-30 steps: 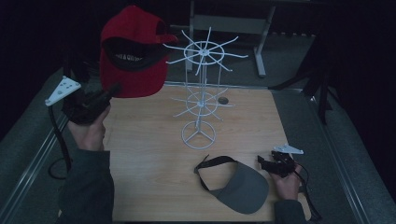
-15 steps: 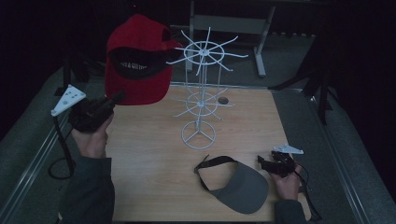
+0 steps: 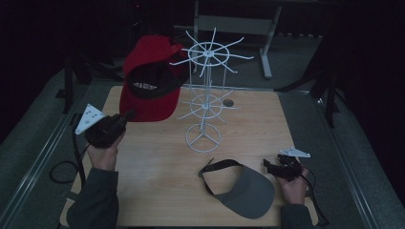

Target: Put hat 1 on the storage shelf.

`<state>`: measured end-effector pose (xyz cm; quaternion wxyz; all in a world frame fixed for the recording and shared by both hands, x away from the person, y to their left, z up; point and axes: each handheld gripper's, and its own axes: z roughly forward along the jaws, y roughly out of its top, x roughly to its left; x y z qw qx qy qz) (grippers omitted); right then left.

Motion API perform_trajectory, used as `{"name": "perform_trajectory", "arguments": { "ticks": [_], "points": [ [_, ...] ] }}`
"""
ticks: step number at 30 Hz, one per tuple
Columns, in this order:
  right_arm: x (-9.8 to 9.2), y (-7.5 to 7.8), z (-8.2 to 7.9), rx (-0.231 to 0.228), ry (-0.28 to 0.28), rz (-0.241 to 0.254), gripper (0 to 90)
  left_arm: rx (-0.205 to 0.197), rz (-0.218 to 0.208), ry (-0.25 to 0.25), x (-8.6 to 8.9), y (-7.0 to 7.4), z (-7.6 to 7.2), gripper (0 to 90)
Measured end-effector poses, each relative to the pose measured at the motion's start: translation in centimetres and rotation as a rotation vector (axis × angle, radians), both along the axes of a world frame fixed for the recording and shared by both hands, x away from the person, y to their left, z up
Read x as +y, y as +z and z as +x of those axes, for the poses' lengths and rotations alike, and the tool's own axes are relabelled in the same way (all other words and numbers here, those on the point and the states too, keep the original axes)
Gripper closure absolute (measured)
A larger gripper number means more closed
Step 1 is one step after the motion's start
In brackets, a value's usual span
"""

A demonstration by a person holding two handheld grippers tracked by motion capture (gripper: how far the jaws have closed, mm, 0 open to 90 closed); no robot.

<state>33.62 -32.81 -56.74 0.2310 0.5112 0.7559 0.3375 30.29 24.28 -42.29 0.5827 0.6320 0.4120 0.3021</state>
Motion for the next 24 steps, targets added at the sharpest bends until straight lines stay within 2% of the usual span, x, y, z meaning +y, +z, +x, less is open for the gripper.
{"name": "perform_trajectory", "arguments": {
  "ticks": [7, 17, 24],
  "points": [
    [0.0, 0.0, 0.0, 0.000, 0.001, -0.001, 30.5, 0.040, 0.029, -0.009, -0.8, -3.0, 0.1, 85.2],
    [0.0, 0.0, 0.0, 0.000, 0.002, -0.001, 30.4, 0.062, 0.015, -0.021, -1.3, -4.6, -0.2, 83.6],
    [0.0, 0.0, 0.0, 0.000, 0.002, 0.000, 30.4, 0.069, 0.028, -0.008, -0.8, -4.6, -0.1, 65.7]
  ]
}}
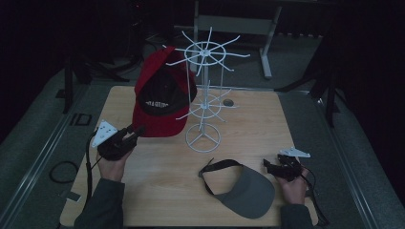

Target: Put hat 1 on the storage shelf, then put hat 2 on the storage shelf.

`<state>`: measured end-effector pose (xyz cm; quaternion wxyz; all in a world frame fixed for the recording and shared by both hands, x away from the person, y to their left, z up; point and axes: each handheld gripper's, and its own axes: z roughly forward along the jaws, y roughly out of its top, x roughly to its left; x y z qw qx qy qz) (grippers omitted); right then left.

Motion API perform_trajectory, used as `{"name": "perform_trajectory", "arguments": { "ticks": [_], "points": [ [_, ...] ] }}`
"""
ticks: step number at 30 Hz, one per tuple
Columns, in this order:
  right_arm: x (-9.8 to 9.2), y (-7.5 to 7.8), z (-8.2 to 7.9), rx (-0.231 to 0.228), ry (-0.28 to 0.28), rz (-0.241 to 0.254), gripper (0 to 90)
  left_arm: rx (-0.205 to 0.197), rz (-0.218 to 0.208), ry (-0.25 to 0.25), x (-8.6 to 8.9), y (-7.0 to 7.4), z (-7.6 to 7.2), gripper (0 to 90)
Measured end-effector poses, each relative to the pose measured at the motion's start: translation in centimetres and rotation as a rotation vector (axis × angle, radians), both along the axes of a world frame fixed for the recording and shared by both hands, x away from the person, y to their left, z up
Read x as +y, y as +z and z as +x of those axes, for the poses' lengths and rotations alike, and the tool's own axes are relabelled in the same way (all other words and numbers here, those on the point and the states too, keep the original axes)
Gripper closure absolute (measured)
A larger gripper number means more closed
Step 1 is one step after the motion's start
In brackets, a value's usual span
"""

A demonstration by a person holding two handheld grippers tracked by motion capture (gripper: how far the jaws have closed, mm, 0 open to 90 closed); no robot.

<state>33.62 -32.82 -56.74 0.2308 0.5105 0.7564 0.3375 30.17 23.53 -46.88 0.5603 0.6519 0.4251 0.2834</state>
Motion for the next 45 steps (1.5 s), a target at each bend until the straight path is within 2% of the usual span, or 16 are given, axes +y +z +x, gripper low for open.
{"name": "perform_trajectory", "arguments": {
  "ticks": [3, 9, 21, 24, 25, 26, 29, 31, 34, 39, 45],
  "points": [
    [0.0, 0.0, 0.0, 0.000, 0.000, 0.000, 30.4, 0.012, 0.008, 0.007, 0.3, -0.1, 0.0, 60.3],
    [0.0, 0.0, 0.0, 0.000, 0.000, -0.001, 30.3, 0.026, 0.028, 0.021, 0.6, -0.5, 0.0, 55.9],
    [0.0, 0.0, 0.0, -0.001, -0.001, -0.002, 30.5, 0.063, 0.040, 0.044, 1.1, -2.0, -0.4, 53.4],
    [0.1, 0.0, -0.1, -0.001, -0.003, -0.003, 32.8, 0.070, 0.044, 0.050, 1.2, -2.3, -0.5, 53.4],
    [0.1, 0.3, -0.2, 0.014, 0.007, 0.008, 39.0, 0.072, 0.045, 0.051, 1.2, -2.4, -0.5, 53.5],
    [0.2, 0.4, -0.2, 0.026, 0.017, 0.019, 40.4, 0.075, 0.049, 0.053, 1.2, -2.6, -0.6, 53.5],
    [0.8, 1.3, -0.5, 0.017, 0.060, 0.031, 48.8, 0.086, 0.050, 0.054, 1.1, -3.0, -0.6, 53.4],
    [1.5, 2.3, -0.8, 0.002, 0.112, 0.035, 69.1, 0.099, 0.050, 0.053, 1.0, -3.3, -0.6, 53.5],
    [2.9, 3.3, -1.2, -0.001, 0.193, 0.022, 87.5, 0.105, 0.056, 0.050, 0.9, -3.5, -0.6, 53.7],
    [5.0, 4.5, -1.6, 0.001, 0.305, 0.019, 90.0, 0.110, 0.063, 0.051, 0.7, -3.7, -0.6, 54.1],
    [7.3, 5.7, -1.3, 0.006, 0.411, 0.046, 89.8, 0.120, 0.067, 0.053, 0.6, -4.0, -0.6, 54.1]
  ]
}}
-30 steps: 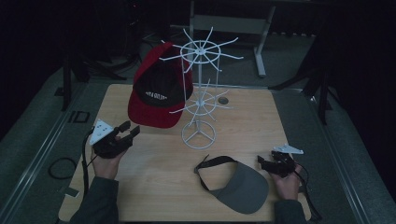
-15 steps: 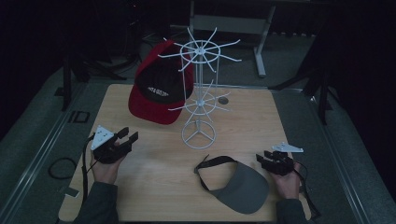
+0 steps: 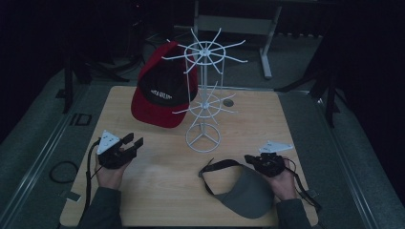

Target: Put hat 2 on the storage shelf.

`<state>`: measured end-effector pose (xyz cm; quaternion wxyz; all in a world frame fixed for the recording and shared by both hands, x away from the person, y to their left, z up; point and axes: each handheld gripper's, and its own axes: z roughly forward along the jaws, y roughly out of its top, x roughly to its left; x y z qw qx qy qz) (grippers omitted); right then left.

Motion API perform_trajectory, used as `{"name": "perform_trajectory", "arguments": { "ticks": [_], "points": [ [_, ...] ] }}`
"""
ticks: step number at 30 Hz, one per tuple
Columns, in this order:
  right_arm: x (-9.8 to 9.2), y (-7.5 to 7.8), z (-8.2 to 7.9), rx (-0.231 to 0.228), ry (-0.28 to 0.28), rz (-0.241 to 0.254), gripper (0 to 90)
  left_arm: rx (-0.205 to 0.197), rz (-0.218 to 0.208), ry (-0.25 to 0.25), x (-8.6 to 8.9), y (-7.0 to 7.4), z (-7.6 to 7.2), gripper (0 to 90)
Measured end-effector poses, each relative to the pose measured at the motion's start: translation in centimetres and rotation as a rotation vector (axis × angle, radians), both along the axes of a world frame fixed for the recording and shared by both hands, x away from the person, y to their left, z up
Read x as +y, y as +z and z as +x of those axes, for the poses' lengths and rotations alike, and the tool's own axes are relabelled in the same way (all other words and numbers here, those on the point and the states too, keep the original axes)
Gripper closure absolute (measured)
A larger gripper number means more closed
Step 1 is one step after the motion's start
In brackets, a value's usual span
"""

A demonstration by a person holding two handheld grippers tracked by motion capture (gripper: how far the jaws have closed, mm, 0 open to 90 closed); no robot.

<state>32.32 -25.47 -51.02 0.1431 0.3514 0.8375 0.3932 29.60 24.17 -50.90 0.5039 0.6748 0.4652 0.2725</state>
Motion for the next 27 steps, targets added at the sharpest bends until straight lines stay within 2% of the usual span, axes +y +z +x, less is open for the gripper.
{"name": "perform_trajectory", "arguments": {
  "ticks": [1, 2, 5, 9, 11, 12, 13, 14, 16, 19, 21, 23, 27],
  "points": [
    [0.0, 0.0, 0.0, 0.000, 0.000, 0.000, 89.8, 0.000, 0.000, 0.000, 0.0, 0.0, 0.0, 54.2],
    [1.0, 0.3, 0.3, 0.007, 0.035, -0.014, 88.9, -0.001, 0.004, -0.002, 0.0, 0.0, 0.0, 54.2],
    [2.3, 0.5, 0.7, 0.017, 0.081, -0.030, 85.3, -0.002, 0.003, -0.002, 0.0, 0.0, 0.0, 54.2],
    [3.9, 0.7, 1.6, 0.034, 0.110, -0.068, 73.6, 0.001, 0.001, -0.001, 0.0, -0.1, 0.0, 54.1],
    [4.3, 0.4, 2.2, 0.052, 0.110, -0.090, 68.6, 0.002, 0.000, -0.001, 0.0, -0.1, -0.1, 54.1],
    [4.5, 0.2, 2.6, 0.075, 0.116, -0.091, 65.3, 0.001, -0.002, 0.000, 0.0, -0.1, -0.1, 54.1],
    [4.5, 0.2, 2.6, 0.075, 0.116, -0.091, 65.3, 0.001, -0.002, 0.000, 0.0, -0.1, -0.1, 54.1],
    [4.8, -0.5, 3.3, 0.109, 0.128, -0.116, 62.9, -0.001, -0.005, 0.002, 0.1, -0.1, -0.1, 54.1],
    [5.0, -1.0, 3.8, 0.132, 0.138, -0.133, 62.2, 0.001, -0.006, 0.002, 0.1, -0.1, -0.1, 54.0],
    [5.2, -1.7, 4.4, 0.169, 0.147, -0.151, 66.0, 0.003, -0.007, 0.003, 0.1, -0.1, 0.0, 53.9],
    [5.2, -2.0, 4.8, 0.197, 0.152, -0.167, 76.9, 0.003, -0.008, 0.004, 0.1, -0.1, 0.0, 53.8],
    [5.2, -2.0, 4.9, 0.195, 0.145, -0.192, 88.8, 0.002, -0.007, 0.006, 0.2, -0.1, -0.1, 53.9],
    [4.7, -1.6, 4.6, 0.174, 0.114, -0.245, 89.7, 0.000, -0.010, 0.008, 0.3, -0.1, -0.1, 53.9]
  ]
}}
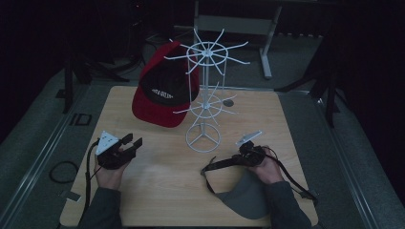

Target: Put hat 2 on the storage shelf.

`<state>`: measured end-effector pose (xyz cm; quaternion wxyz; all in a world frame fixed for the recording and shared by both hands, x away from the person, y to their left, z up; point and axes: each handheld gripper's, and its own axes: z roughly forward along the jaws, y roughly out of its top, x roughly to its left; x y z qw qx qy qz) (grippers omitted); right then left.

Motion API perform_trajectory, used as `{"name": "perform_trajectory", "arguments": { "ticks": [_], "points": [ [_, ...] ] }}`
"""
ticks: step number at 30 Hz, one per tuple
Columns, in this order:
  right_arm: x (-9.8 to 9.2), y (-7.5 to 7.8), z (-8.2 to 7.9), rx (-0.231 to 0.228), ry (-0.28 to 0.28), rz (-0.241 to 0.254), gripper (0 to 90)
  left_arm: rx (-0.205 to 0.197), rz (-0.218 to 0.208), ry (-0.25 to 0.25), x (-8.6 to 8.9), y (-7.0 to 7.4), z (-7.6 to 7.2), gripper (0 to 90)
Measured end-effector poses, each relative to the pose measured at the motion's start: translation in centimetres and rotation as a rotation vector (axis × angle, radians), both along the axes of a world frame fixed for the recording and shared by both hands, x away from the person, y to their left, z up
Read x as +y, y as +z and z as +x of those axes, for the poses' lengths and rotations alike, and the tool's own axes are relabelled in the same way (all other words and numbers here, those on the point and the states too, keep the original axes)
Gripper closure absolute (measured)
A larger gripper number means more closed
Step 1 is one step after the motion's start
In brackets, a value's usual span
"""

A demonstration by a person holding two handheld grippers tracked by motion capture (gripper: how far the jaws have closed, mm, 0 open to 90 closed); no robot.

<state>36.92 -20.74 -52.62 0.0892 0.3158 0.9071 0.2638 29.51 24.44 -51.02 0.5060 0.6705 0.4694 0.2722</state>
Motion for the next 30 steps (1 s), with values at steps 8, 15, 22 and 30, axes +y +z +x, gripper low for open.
{"name": "perform_trajectory", "arguments": {
  "ticks": [8, 15, 22, 30],
  "points": [
    [-3.5, 0.5, -0.5, -0.042, -0.124, 0.000, 89.6, 0.003, -0.001, 0.002, 0.0, 0.0, 0.0, 53.9],
    [-7.4, 0.7, -1.1, -0.078, -0.253, -0.010, 89.6, 0.005, -0.005, 0.002, -0.1, -0.1, 0.1, 53.9],
    [-10.2, 0.4, -1.6, -0.087, -0.362, -0.037, 89.5, 0.005, -0.007, 0.001, -0.1, -0.1, 0.1, 53.9],
    [-9.6, 1.3, -1.1, -0.113, -0.303, 0.054, 78.3, 0.006, -0.008, -0.001, -0.3, -0.1, 0.1, 53.9]
  ]
}}
